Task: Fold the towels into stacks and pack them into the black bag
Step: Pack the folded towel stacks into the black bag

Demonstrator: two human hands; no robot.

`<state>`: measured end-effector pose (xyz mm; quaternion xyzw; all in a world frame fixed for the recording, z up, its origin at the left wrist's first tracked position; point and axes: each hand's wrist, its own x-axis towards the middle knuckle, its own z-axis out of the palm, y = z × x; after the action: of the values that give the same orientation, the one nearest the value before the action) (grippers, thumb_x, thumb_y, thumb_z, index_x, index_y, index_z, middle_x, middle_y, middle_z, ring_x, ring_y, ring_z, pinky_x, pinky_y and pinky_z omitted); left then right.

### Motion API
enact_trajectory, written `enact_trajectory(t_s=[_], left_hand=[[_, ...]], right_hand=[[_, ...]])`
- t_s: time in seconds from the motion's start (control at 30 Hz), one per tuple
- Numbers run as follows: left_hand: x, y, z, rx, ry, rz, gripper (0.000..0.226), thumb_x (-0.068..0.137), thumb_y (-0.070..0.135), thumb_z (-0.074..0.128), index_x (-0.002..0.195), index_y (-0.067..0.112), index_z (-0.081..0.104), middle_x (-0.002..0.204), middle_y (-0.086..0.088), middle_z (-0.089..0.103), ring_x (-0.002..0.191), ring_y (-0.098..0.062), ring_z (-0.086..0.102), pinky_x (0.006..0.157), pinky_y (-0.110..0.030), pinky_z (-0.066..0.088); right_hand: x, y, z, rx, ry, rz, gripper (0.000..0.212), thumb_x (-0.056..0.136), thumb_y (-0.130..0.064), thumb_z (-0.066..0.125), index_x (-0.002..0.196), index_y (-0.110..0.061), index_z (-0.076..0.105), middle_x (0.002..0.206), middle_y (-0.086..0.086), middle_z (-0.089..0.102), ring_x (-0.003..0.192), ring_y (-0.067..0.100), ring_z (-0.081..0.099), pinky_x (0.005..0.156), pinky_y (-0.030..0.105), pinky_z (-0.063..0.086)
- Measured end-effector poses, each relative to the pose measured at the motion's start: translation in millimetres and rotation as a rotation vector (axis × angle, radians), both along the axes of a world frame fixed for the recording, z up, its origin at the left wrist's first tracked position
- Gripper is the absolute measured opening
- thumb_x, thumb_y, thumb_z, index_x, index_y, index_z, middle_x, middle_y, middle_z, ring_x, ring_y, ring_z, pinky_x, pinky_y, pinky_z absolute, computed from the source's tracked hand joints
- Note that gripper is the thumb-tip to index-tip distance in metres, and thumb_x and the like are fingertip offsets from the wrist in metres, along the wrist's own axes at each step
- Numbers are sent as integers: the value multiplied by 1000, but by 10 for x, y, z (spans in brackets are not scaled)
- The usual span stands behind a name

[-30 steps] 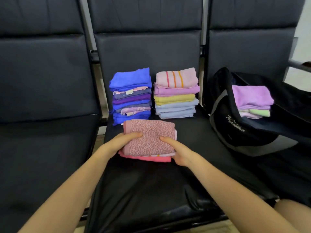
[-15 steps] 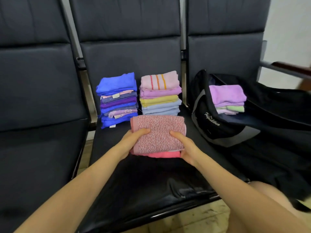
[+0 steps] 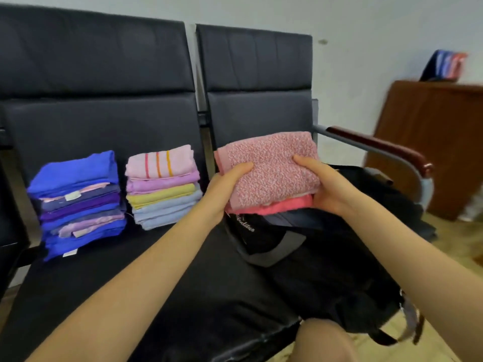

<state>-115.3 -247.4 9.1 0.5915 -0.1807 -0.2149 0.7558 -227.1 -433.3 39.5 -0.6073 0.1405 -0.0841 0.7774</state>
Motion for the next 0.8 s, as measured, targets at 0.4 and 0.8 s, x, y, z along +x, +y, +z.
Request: enact_trajectory(t_s=[0.4, 0.8], left_hand=[[338, -1274, -1023, 295, 181, -10, 86, 70, 55, 70, 137, 7, 47, 131, -9, 58, 115, -26, 59, 102, -39, 47], [725, -1211, -1118, 427, 158, 165, 62, 95, 47, 50, 138, 3, 47, 134, -13, 56, 118, -28, 56, 85, -25, 42]], right_hand=[[269, -1044, -942, -111, 441, -161, 53, 81, -45, 70, 127, -22, 55, 120, 8, 65, 105, 27, 64, 99, 43, 49], [1073, -1109, -1085, -327, 387, -98, 37, 89, -37, 64, 119, -16, 56, 114, 6, 63, 107, 23, 60, 98, 34, 47]])
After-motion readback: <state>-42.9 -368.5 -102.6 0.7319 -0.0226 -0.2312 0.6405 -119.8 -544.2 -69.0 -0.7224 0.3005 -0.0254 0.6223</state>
